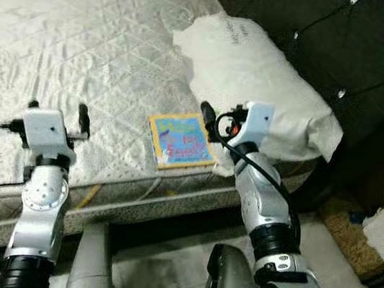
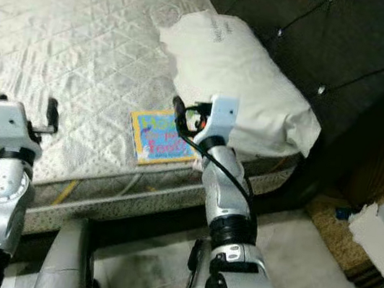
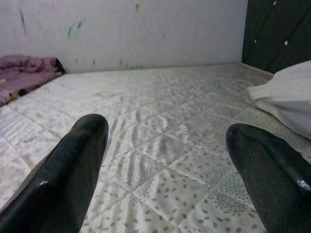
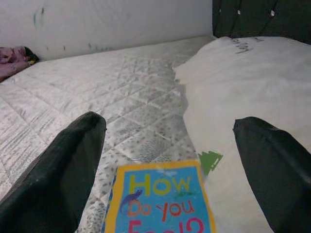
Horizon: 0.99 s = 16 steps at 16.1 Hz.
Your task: Clean up the room
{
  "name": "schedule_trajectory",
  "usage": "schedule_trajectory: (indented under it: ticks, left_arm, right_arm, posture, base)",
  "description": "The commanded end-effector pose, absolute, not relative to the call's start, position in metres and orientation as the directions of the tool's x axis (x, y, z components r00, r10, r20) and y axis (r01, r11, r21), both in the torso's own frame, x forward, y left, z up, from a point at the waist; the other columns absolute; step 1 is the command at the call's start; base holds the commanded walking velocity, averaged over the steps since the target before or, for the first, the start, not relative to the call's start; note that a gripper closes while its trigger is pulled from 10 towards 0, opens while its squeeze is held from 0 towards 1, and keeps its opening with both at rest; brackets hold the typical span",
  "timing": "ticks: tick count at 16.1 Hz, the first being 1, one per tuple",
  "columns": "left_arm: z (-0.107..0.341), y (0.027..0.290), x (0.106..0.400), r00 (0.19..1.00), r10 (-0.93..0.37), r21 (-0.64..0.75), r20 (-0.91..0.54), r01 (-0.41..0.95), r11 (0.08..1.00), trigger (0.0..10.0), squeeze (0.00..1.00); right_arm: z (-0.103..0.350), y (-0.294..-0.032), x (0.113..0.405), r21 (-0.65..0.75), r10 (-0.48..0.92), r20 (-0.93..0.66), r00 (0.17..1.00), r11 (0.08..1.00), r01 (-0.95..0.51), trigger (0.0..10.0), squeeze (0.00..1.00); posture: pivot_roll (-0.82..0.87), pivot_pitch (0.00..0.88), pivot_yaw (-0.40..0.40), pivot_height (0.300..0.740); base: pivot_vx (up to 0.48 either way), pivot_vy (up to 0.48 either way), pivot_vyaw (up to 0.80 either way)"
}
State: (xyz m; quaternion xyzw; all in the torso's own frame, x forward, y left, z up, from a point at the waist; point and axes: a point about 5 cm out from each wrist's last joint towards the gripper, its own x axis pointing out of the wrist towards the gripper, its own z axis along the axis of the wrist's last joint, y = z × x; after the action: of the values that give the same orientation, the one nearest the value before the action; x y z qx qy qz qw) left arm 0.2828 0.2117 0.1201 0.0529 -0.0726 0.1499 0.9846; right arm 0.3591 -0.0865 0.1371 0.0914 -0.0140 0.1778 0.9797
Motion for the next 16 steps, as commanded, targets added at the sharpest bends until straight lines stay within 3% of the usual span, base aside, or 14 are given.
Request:
schedule_trajectory:
  ticks: [1, 5, 7, 10, 16]
  left_arm:
    - [0.121, 0.207, 0.285, 0.949, 0.273, 0.105, 0.160, -0.291, 0.951, 10.0, 0.00]
    - [0.119, 0.194, 0.280, 0.984, 0.150, 0.074, 0.098, -0.157, 0.985, 10.0, 0.00]
    - [0.114, 0.195, 0.276, 0.985, 0.150, 0.137, 0.090, -0.161, 0.977, 10.0, 0.00]
    - [0.110, 0.186, 0.270, 0.982, 0.165, 0.102, 0.092, -0.174, 0.980, 10.0, 0.00]
    - [0.110, 0.188, 0.262, 0.979, 0.188, 0.092, 0.082, -0.195, 0.976, 10.0, 0.00]
  right_arm:
    - [0.139, -0.089, 0.360, 0.183, 0.338, 0.074, 0.938, 0.920, -0.346, 10.0, 0.00]
    - [0.136, -0.089, 0.356, 0.196, 0.331, 0.081, 0.940, 0.920, -0.340, 10.0, 0.00]
    - [0.125, -0.092, 0.353, 0.196, 0.324, 0.050, 0.945, 0.924, -0.328, 10.0, 0.00]
    - [0.118, -0.095, 0.348, 0.192, 0.314, 0.029, 0.949, 0.930, -0.313, 10.0, 0.00]
    - [0.110, -0.101, 0.341, 0.176, 0.287, 0.000, 0.958, 0.943, -0.283, 10.0, 0.00]
  posture:
    - [0.01, 0.000, -0.023, 0.625]
    - [0.01, 0.000, -0.012, 0.682]
    - [0.01, 0.000, -0.021, 0.706]
    - [0.01, 0.000, -0.022, 0.740]
    - [0.01, 0.000, -0.026, 0.740]
  base:
    - [0.000, 0.000, 0.00]
    - [0.000, 0.000, 0.00]
    - [0.000, 0.000, 0.00]
    - [0.000, 0.000, 0.00]
    - [0.000, 0.000, 0.00]
